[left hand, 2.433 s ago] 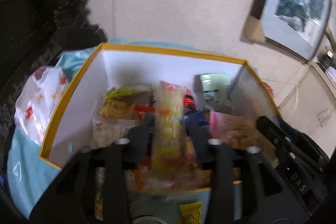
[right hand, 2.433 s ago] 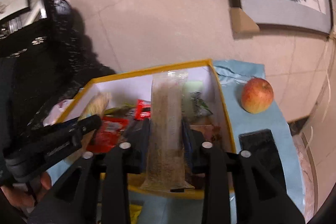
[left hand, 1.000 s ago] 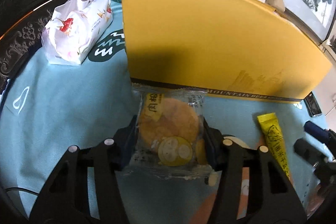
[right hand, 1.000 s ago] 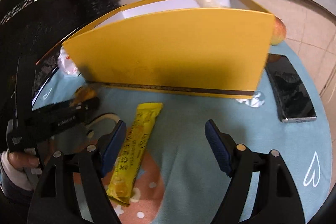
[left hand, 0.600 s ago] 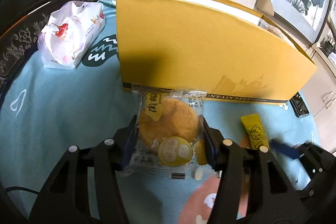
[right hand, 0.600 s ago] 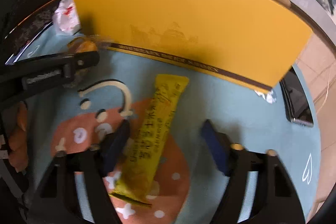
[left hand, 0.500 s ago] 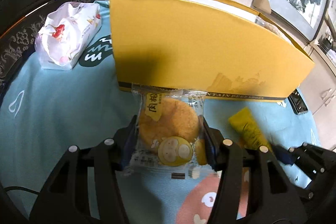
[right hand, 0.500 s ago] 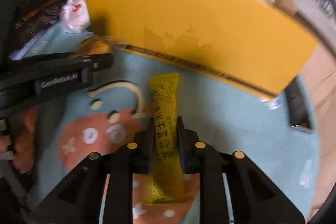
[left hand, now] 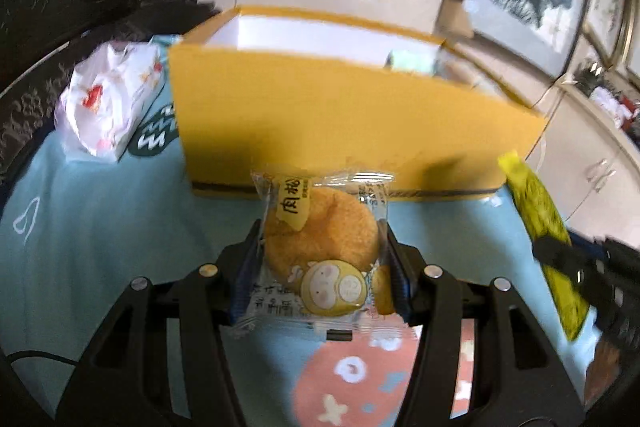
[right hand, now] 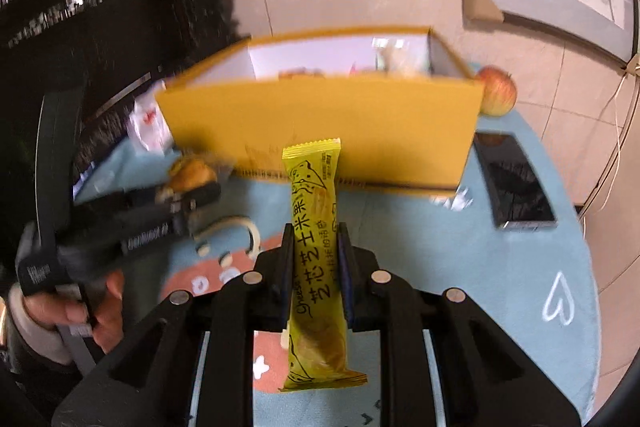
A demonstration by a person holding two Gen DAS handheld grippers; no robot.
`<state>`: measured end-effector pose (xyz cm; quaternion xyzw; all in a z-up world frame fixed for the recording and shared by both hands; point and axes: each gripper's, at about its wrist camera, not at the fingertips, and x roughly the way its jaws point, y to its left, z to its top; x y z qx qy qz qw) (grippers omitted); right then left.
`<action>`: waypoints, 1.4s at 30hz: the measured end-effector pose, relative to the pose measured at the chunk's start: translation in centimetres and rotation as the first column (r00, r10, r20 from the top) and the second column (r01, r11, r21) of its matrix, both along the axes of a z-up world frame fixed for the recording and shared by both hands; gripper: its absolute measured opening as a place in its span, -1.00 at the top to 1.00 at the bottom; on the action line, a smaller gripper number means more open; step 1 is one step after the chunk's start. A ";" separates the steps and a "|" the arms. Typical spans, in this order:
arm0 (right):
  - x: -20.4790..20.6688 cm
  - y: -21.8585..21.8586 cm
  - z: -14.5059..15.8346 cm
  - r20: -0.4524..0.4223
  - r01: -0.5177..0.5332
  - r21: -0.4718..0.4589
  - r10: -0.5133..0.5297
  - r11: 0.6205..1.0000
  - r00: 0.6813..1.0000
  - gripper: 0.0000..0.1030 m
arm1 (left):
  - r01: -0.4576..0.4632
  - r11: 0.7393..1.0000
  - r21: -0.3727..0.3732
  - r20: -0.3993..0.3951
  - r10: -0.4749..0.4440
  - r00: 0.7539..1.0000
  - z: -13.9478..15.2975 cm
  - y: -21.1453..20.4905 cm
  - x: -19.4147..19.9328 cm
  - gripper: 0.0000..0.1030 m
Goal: Organize snacks
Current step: 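Drop the bun packet and yellow bar into the yellow box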
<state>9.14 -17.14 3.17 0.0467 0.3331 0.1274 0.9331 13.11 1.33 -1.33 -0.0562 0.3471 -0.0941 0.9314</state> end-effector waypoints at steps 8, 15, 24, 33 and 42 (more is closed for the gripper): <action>2.5 -1.9 6.1 0.184 0.019 0.027 -0.024 0.999 0.983 0.61 | 0.014 0.996 -0.084 0.143 -0.002 0.990 8.0 0.4 -0.5 -0.08; 8.1 -3.1 7.5 0.212 0.063 0.072 -0.077 0.995 0.974 0.61 | -0.043 0.996 -0.081 0.119 0.053 0.991 11.3 -1.8 7.5 -0.08; 14.2 -3.6 3.8 0.121 0.143 0.141 -0.160 0.980 0.980 -0.15 | -0.160 0.986 0.039 -0.024 0.161 0.987 7.3 -4.3 14.5 -0.70; 11.9 -3.7 5.3 0.165 0.097 0.089 -0.110 0.991 0.980 -0.24 | -0.244 0.960 0.140 0.078 0.236 0.969 8.9 -3.6 10.8 -0.96; 5.8 -3.2 7.2 0.219 0.062 0.066 -0.075 0.996 0.973 -0.25 | -0.229 0.963 0.139 0.087 0.219 0.972 9.7 -3.7 5.3 -0.96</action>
